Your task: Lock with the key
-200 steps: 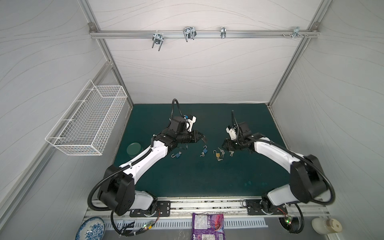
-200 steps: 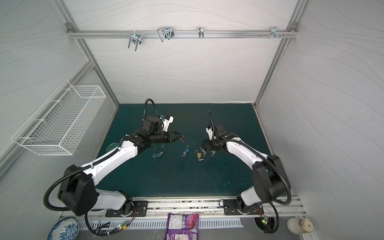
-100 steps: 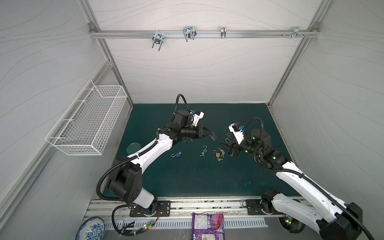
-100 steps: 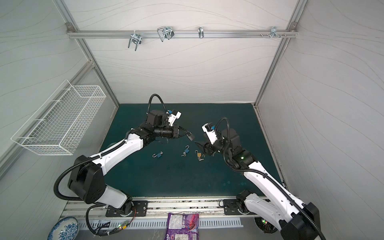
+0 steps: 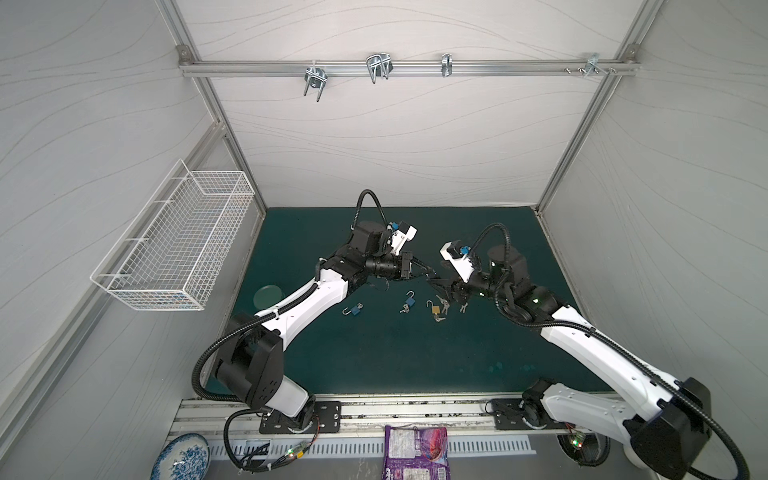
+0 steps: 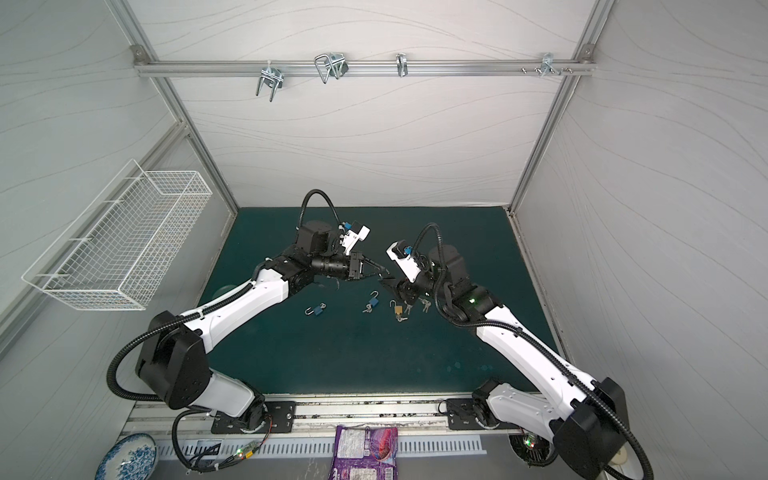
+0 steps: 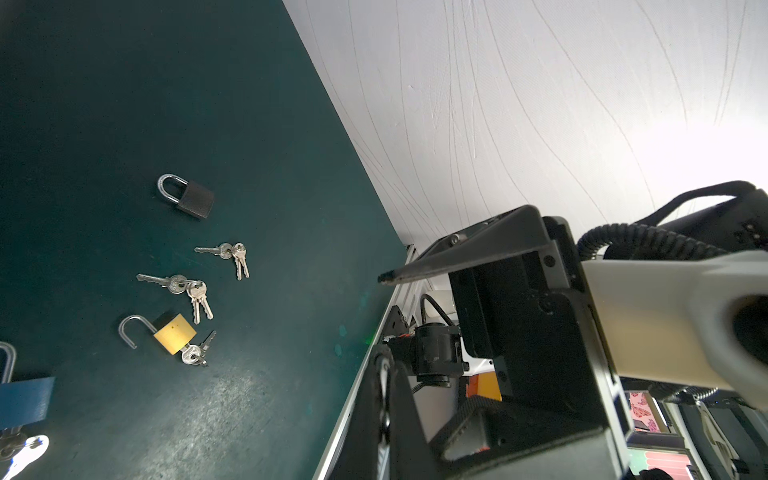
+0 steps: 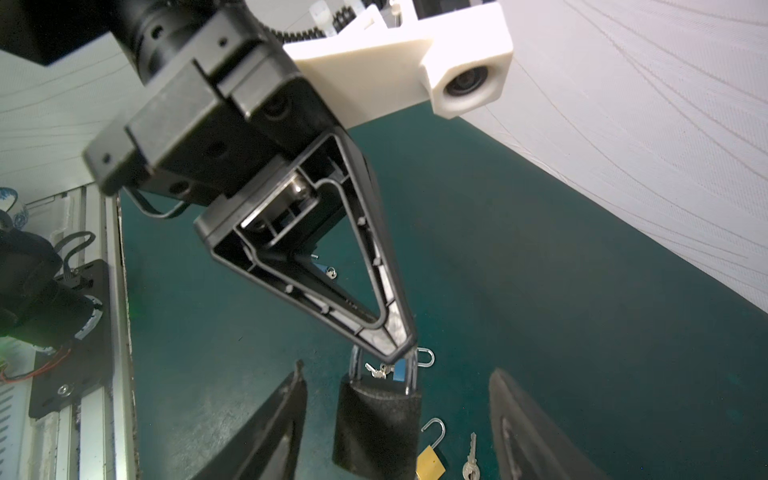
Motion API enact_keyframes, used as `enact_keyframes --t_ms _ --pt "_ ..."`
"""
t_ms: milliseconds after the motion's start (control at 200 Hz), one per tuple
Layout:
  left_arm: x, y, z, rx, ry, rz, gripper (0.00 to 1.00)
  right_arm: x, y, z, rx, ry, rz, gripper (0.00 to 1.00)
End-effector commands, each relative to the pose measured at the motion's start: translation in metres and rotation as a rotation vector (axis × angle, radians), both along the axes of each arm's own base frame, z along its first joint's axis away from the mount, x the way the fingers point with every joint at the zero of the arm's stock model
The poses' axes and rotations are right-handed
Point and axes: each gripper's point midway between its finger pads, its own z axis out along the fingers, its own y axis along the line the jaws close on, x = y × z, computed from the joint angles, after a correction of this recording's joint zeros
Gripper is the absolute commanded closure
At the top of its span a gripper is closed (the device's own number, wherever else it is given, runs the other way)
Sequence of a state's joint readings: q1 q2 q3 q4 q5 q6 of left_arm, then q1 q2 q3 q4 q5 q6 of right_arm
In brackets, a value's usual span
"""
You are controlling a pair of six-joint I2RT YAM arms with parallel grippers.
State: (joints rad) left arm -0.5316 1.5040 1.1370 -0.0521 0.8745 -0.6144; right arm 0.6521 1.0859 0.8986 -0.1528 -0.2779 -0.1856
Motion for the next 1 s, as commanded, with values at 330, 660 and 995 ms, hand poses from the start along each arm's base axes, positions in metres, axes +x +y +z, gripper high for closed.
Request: enact_keyframes --t_ms 330,660,995 --pt "-0.003 -0.005 0.045 -0.085 -0.102 -0.035 1.00 0.000 0.005 -0.004 -0.048 0.008 0.028 0.53" --pt "-0.003 -0.006 0.048 -0.094 -0.096 -0.038 1.00 0.002 0.004 -0.007 -0.057 0.018 0.012 0.66" --pt "0.004 0.008 0.086 -0.081 -0.258 0.078 0.61 -0.015 -0.003 0.012 0.044 0.112 -0.027 1.00"
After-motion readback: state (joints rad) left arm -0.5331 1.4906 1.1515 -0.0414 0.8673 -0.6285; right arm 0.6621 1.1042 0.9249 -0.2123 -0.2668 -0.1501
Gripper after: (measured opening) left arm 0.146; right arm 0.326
